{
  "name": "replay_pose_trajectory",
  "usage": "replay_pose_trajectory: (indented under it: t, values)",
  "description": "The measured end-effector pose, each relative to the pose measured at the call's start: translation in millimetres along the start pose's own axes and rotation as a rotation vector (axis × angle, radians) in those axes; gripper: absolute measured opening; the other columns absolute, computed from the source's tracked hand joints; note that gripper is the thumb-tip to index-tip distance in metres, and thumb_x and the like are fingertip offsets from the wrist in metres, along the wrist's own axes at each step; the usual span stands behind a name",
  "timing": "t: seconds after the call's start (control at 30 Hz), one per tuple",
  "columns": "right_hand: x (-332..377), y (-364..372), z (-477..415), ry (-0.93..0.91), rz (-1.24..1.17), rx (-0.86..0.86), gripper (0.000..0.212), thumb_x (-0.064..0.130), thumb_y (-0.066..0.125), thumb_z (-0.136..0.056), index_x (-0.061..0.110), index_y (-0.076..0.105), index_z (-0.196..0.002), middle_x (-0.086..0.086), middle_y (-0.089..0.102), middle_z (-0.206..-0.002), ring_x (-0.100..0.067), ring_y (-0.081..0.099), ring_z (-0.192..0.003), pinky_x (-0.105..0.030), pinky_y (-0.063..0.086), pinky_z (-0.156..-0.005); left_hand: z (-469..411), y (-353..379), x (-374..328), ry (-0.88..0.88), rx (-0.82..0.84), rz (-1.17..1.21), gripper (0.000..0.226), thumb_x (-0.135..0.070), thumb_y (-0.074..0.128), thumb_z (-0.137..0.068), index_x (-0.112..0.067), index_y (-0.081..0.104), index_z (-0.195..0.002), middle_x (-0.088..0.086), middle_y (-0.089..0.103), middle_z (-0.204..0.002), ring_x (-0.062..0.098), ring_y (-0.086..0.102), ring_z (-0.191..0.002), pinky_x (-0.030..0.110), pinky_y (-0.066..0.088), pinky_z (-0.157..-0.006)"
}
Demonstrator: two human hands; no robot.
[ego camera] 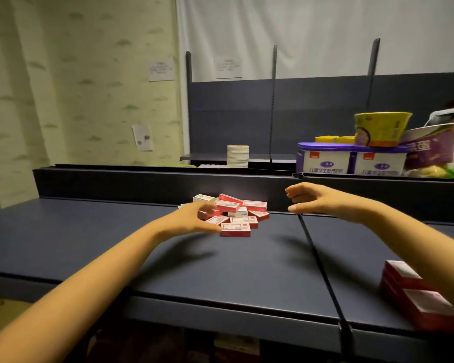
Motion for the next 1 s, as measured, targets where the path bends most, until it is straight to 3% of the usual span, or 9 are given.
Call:
replay_pose_trajectory:
  t: [0.1, 0.2, 0.33, 0.43, 0.57, 0.8, 0.9, 1.0]
  values:
    - [5, 15, -19, 0.022, -0.009, 0.026, 0.058, 0.029, 0.066, -0.082, 0.023, 0.040, -0.133, -0.002, 0.044, -0.140, -0.016, 0.046, -0.121, -0.030, 0.041, -0.099, -9, 4, 16, 0.026, 0.022, -0.015, 0.064, -0.032, 0.072, -0.079, -0.023, 0.041, -0.135, 0.002, 0.045, -0.140, 0.013, 0.046, -0.119, 0.028, 0.037, -0.104]
    - [9, 25, -36, 0.027, 0.012, 0.071, 0.060, 0.027, 0.067, -0.082, 0.023, 0.038, -0.134, -0.002, 0.043, -0.141, -0.012, 0.044, -0.116, -0.026, 0.040, -0.095, -21, 11, 22, 0.057, 0.040, -0.028, 0.058, -0.029, 0.070, -0.081, -0.021, 0.045, -0.133, 0.000, 0.048, -0.137, 0.010, 0.045, -0.115, 0.023, 0.035, -0.096]
    - [7, 33, -57, 0.033, 0.056, 0.122, 0.063, 0.025, 0.068, -0.082, 0.022, 0.037, -0.136, -0.003, 0.044, -0.141, -0.014, 0.045, -0.119, -0.032, 0.039, -0.102, -38, 18, 25, 0.084, 0.027, -0.087, 0.051, -0.030, 0.073, -0.078, -0.021, 0.053, -0.124, -0.003, 0.052, -0.132, 0.014, 0.048, -0.120, 0.022, 0.037, -0.095]
    - [5, 41, -71, 0.039, 0.094, 0.152, 0.060, 0.023, 0.068, -0.082, 0.020, 0.038, -0.134, -0.005, 0.047, -0.138, -0.019, 0.048, -0.121, -0.035, 0.041, -0.104, -47, 19, 24, 0.153, -0.038, -0.294, 0.051, -0.041, 0.072, -0.076, -0.026, 0.057, -0.122, -0.007, 0.054, -0.133, 0.014, 0.045, -0.123, 0.034, 0.037, -0.106]
    - [5, 53, -87, 0.047, 0.204, 0.171, 0.058, 0.020, 0.066, -0.083, 0.019, 0.039, -0.135, -0.005, 0.043, -0.141, -0.022, 0.043, -0.127, -0.040, 0.036, -0.109, -52, 23, 22, 0.200, -0.090, -0.486, 0.044, -0.051, 0.065, -0.078, -0.031, 0.059, -0.117, -0.010, 0.053, -0.132, 0.016, 0.035, -0.129, 0.043, 0.028, -0.108]
    - [0, 69, -105, 0.049, 0.394, 0.184, 0.054, 0.021, 0.064, -0.085, 0.015, 0.043, -0.134, -0.007, 0.045, -0.139, -0.022, 0.045, -0.123, -0.033, 0.037, -0.104, -50, 18, 29, 0.101, -0.122, -0.440, 0.038, -0.051, 0.068, -0.074, -0.035, 0.063, -0.108, 0.002, 0.048, -0.128, 0.021, 0.027, -0.128, 0.042, 0.014, -0.105]
    - [1, 71, -107, 0.005, 0.458, 0.152, 0.051, 0.028, 0.064, -0.085, 0.013, 0.048, -0.131, -0.007, 0.046, -0.134, -0.020, 0.046, -0.118, -0.031, 0.039, -0.100, -48, 12, 32, 0.102, -0.172, -0.402, 0.038, -0.053, 0.067, -0.075, -0.037, 0.061, -0.109, 0.000, 0.052, -0.124, 0.019, 0.032, -0.125, 0.040, 0.013, -0.105]
    - [1, 74, -107, -0.034, 0.496, 0.138, 0.042, 0.030, 0.064, -0.085, 0.012, 0.057, -0.122, -0.008, 0.051, -0.127, -0.014, 0.046, -0.103, -0.025, 0.040, -0.087, -45, 9, 30, 0.119, -0.189, -0.328, 0.037, -0.047, 0.068, -0.077, -0.032, 0.060, -0.110, -0.008, 0.057, -0.115, 0.010, 0.039, -0.112, 0.038, 0.016, -0.107]
Point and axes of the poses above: each hand's wrist, its own z-axis away from the middle knuckle, its own y-axis out of the palm, x = y × z, the point moved 3 cm from there along -z, towards the middle knuckle
